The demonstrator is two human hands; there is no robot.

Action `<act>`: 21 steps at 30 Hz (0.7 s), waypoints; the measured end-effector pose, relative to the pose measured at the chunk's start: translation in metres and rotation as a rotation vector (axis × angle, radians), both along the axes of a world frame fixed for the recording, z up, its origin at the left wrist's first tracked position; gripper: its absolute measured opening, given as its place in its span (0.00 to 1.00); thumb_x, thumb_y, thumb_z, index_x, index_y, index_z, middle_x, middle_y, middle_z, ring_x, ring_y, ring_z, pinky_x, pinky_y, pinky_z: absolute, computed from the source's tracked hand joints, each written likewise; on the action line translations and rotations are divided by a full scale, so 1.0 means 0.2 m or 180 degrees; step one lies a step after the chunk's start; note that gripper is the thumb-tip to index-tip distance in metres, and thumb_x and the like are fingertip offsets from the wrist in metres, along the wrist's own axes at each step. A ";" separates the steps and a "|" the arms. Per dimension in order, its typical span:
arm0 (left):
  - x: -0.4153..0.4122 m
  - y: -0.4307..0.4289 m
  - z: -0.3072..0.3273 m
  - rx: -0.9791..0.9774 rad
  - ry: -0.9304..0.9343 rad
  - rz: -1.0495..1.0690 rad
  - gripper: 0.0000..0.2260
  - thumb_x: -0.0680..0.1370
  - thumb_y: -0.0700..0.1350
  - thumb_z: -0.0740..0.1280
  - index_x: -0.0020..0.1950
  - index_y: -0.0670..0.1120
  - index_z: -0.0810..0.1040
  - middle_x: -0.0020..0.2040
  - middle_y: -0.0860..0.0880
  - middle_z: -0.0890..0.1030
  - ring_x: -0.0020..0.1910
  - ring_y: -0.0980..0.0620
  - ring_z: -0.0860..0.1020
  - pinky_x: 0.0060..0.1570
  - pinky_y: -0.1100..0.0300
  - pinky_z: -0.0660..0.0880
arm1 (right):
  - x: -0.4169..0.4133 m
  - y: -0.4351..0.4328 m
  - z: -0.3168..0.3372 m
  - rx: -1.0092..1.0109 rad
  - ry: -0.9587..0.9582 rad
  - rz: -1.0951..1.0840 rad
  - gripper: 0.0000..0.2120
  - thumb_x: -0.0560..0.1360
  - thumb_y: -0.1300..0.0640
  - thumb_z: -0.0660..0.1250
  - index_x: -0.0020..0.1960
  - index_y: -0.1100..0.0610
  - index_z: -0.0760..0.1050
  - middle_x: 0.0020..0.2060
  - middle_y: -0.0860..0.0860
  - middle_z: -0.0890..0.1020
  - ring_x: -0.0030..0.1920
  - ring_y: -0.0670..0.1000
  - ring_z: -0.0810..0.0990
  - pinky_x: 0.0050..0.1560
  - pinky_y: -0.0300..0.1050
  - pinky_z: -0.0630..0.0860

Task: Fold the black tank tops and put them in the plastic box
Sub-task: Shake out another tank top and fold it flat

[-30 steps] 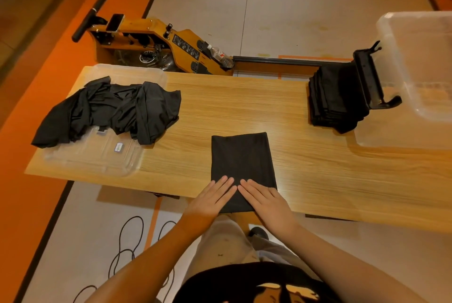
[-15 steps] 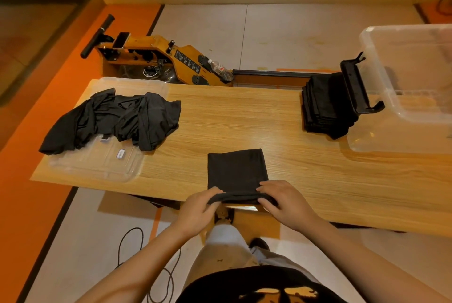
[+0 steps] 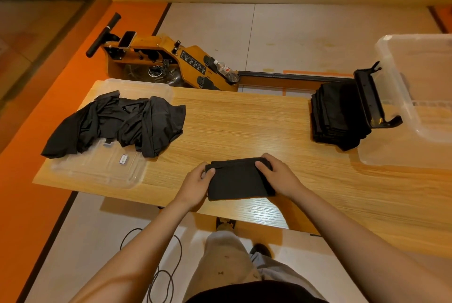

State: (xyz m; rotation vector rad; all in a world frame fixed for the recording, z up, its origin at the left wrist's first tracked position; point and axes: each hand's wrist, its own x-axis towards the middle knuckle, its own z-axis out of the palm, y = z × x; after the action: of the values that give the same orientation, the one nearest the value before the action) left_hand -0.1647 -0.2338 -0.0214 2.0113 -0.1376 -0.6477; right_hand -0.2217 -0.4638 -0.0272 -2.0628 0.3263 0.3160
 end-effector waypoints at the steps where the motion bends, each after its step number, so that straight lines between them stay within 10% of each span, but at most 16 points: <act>1: 0.02 0.00 -0.03 0.0147 0.0042 0.0036 0.10 0.83 0.45 0.58 0.45 0.45 0.73 0.37 0.51 0.76 0.36 0.58 0.75 0.32 0.70 0.68 | 0.03 0.00 -0.02 -0.0071 0.0148 -0.0056 0.12 0.81 0.47 0.57 0.49 0.54 0.72 0.43 0.50 0.79 0.44 0.50 0.77 0.42 0.45 0.70; 8: 0.06 -0.06 -0.13 0.0929 -0.0210 0.0269 0.13 0.84 0.46 0.56 0.39 0.48 0.67 0.35 0.49 0.72 0.37 0.50 0.73 0.31 0.61 0.64 | 0.12 0.07 -0.13 -0.1026 0.0392 -0.0506 0.16 0.82 0.46 0.55 0.52 0.58 0.71 0.43 0.56 0.80 0.43 0.56 0.78 0.38 0.48 0.70; 14: 0.07 -0.13 -0.16 0.2339 -0.0938 -0.0205 0.15 0.84 0.51 0.51 0.62 0.43 0.68 0.45 0.43 0.80 0.45 0.43 0.80 0.36 0.57 0.67 | 0.11 0.15 -0.12 -0.2392 0.0436 -0.0207 0.19 0.83 0.45 0.48 0.61 0.57 0.67 0.43 0.53 0.82 0.42 0.55 0.81 0.33 0.44 0.65; 21: 0.08 -0.14 -0.16 0.2728 -0.1096 -0.0519 0.18 0.84 0.54 0.48 0.68 0.45 0.64 0.47 0.44 0.82 0.46 0.43 0.81 0.35 0.56 0.68 | 0.04 0.14 -0.16 -0.2374 0.0105 -0.0441 0.18 0.83 0.46 0.51 0.58 0.60 0.70 0.35 0.55 0.81 0.35 0.58 0.80 0.30 0.45 0.65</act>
State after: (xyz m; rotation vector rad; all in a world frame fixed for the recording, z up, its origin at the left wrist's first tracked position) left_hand -0.1486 -0.2627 -0.0535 2.9603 -0.2618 -0.4900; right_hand -0.2147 -0.4357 -0.0587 -2.7444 0.6814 0.1502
